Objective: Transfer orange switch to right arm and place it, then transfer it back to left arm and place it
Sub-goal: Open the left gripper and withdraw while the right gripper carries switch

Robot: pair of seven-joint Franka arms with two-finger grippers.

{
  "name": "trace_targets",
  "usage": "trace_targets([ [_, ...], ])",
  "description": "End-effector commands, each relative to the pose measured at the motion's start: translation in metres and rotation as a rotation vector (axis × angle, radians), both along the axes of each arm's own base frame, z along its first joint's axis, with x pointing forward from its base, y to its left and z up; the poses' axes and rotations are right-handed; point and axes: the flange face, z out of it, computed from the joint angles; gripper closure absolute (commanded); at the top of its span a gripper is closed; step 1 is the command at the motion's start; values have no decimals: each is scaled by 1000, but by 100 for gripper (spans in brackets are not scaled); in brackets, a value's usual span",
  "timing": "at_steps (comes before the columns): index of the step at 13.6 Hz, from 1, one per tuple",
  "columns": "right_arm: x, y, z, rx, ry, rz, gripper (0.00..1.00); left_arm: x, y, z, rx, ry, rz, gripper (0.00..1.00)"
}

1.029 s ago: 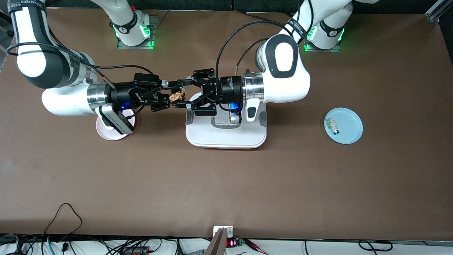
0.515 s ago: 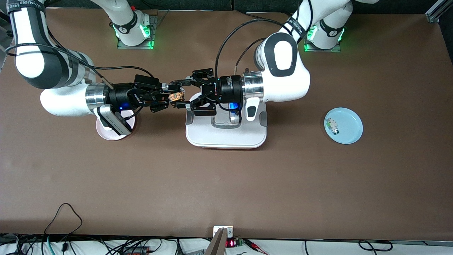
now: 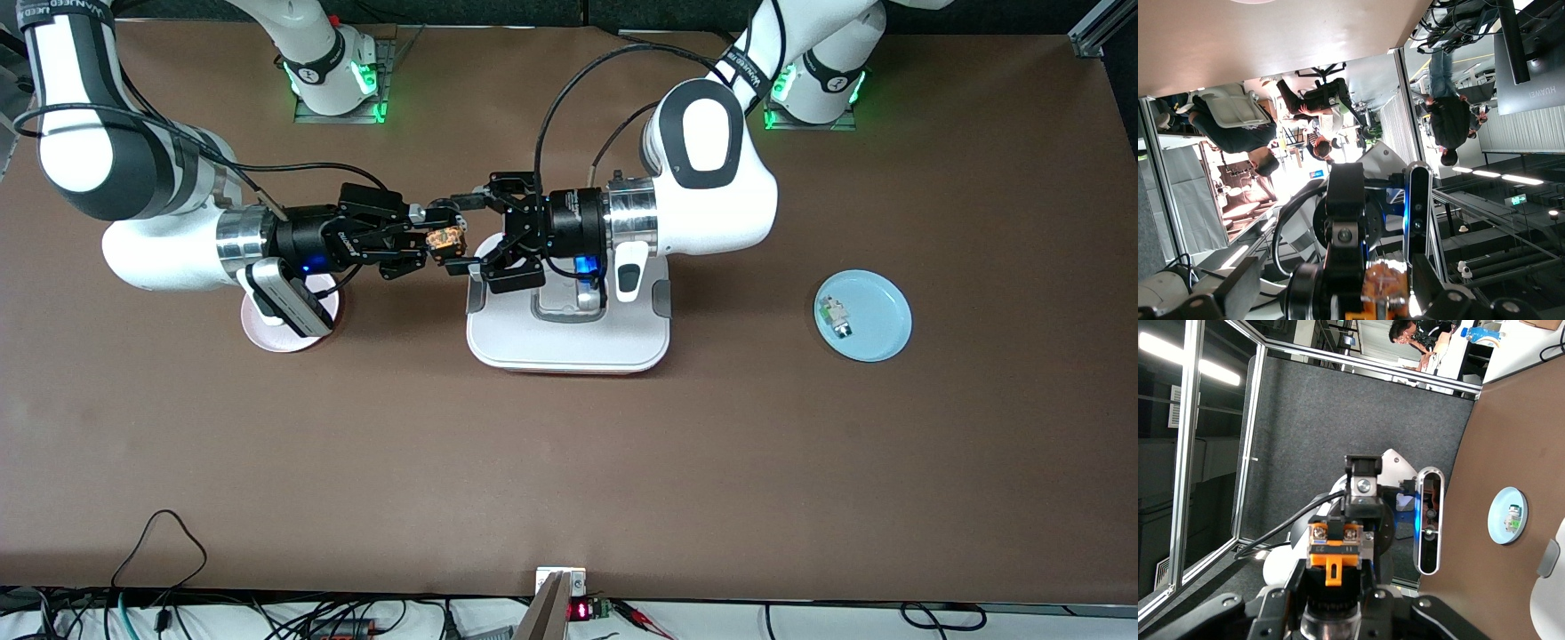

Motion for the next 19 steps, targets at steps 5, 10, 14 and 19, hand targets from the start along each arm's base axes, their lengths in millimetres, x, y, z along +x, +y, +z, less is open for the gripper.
trace_targets([
  [5, 9, -13, 34, -85, -113, 5, 81, 23, 42, 16, 194, -113, -130, 0],
  [10, 17, -53, 55, -396, -276, 82, 81, 31, 76, 11, 472, -317, -372, 0],
  [14, 14, -74, 55, -707, -263, 154, 82, 26, 93, 6, 674, -584, -629, 0],
  [19, 17, -92, 34, -1055, -183, 154, 83, 26, 158, 4, 737, -838, -977, 0],
])
